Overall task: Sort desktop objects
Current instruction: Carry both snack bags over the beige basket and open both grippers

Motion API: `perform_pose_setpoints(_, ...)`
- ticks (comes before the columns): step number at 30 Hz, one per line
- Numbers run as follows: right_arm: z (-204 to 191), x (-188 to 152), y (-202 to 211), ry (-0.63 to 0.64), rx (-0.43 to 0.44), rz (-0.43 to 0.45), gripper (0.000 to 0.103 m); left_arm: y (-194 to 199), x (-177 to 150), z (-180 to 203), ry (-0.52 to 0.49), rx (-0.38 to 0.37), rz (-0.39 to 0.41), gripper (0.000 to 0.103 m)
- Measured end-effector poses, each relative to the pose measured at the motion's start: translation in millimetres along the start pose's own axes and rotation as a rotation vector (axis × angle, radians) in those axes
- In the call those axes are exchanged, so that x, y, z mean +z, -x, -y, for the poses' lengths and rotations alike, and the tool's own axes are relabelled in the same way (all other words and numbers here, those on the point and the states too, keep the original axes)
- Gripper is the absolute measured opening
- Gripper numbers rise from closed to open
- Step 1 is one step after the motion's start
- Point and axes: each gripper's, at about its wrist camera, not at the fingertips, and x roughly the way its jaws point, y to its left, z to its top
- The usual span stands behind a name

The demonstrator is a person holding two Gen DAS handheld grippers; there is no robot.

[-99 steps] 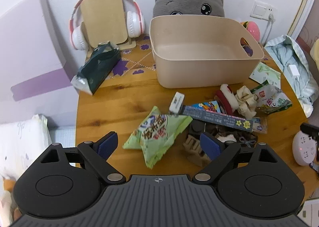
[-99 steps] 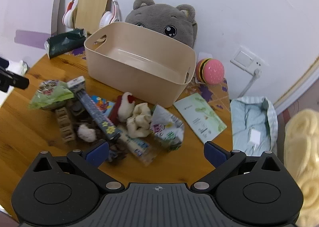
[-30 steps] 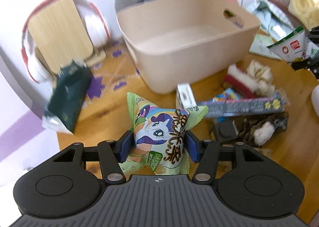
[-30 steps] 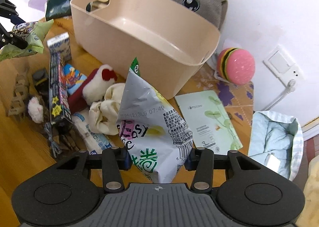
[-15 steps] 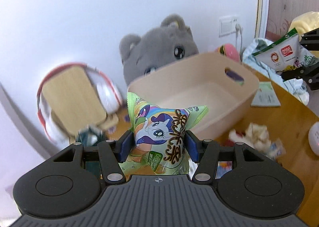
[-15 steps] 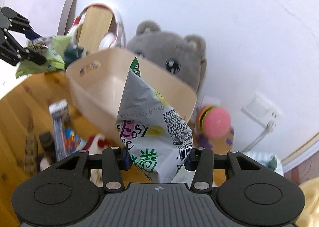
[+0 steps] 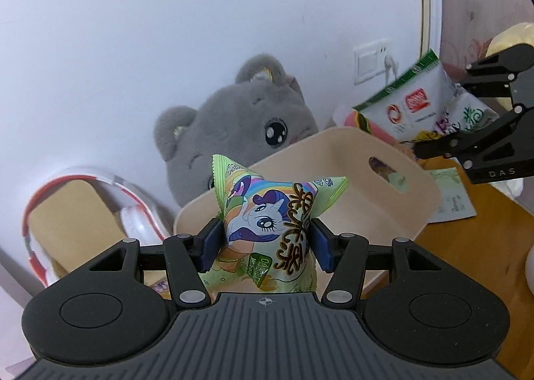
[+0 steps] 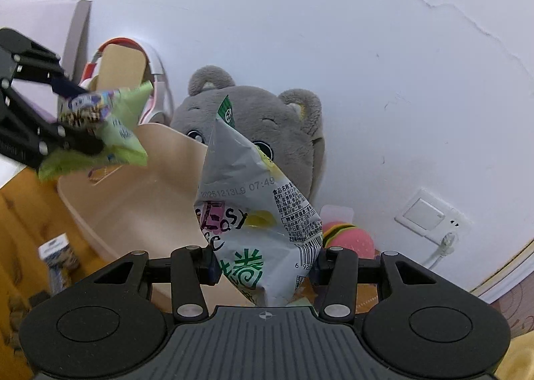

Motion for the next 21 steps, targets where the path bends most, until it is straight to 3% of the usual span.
perform_pose_setpoints(8,-12,4,-62,-0.052,0.037,-0.080,0.044,-52,-15,6,0.089,0.006,-0.128,0.059)
perform_pose_setpoints(17,-34,-9,-113,-0.049,0.055,-0.212,0.044,-78,-25,14,0.087,0.015,-0.194,0.059)
perform_pose_setpoints(21,-38,-12,-122,-0.045,0.050,-0.242,0.044,-83,-29,15,0.040,0.029,-0.212,0.057)
